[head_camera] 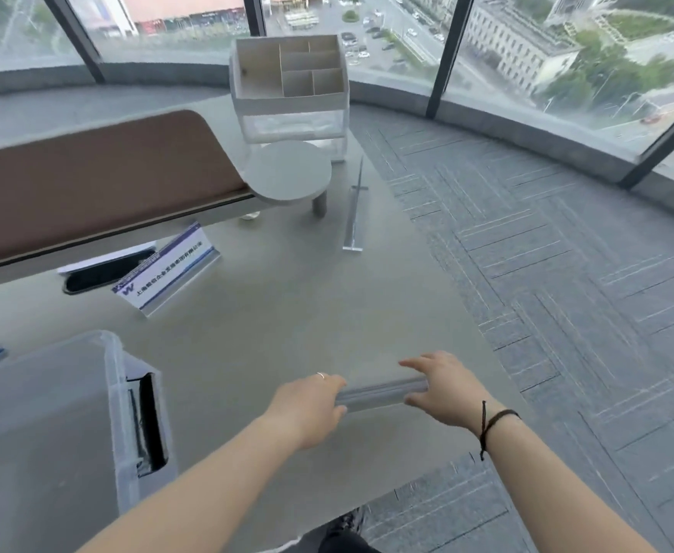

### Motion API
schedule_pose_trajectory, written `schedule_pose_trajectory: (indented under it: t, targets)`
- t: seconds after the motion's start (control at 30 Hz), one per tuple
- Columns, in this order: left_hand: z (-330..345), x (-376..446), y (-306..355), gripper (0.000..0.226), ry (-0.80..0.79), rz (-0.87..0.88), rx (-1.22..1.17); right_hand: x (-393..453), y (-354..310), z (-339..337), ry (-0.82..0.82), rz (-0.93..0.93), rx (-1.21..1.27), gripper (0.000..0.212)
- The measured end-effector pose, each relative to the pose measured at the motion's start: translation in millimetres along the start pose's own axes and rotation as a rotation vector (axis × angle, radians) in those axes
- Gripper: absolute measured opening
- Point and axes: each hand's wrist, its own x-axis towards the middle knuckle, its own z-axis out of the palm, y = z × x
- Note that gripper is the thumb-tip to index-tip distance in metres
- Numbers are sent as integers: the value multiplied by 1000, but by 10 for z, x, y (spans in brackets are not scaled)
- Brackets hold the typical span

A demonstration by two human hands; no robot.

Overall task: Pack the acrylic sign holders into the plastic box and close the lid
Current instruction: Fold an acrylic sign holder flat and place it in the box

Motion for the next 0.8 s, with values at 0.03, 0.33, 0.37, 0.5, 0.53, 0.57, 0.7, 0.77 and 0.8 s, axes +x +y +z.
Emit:
schedule_pose_trajectory:
  t: [0.03,0.33,0.37,0.5,0.53,0.57,0.7,0.77,0.8]
  targets:
    - [37,29,11,37,-10,-14,14,32,39,65,-2,6,13,54]
    - [150,190,73,13,24,-19,34,122,105,397,113,-13,39,19]
    - [160,191,90,14,29,-24,28,125,114,417,130,-20,30,18]
    - [213,177,113,13,50,-52,14,121,121,468,188,-33,21,16]
    - [217,171,113,13,51,-57,10,116,120,479,199,-32,25,15]
    - [211,160,117,13,52,-58,8,111,118,485,209,-32,29,15]
    - [141,142,111,16,47,-32,22,94,128,444,213,-35,13,15]
    - [85,130,90,16,64,-7,20,68,127,397,226,-40,9,15]
    - [49,113,78,20,79,4,17,49,118,375,241,-42,7,15]
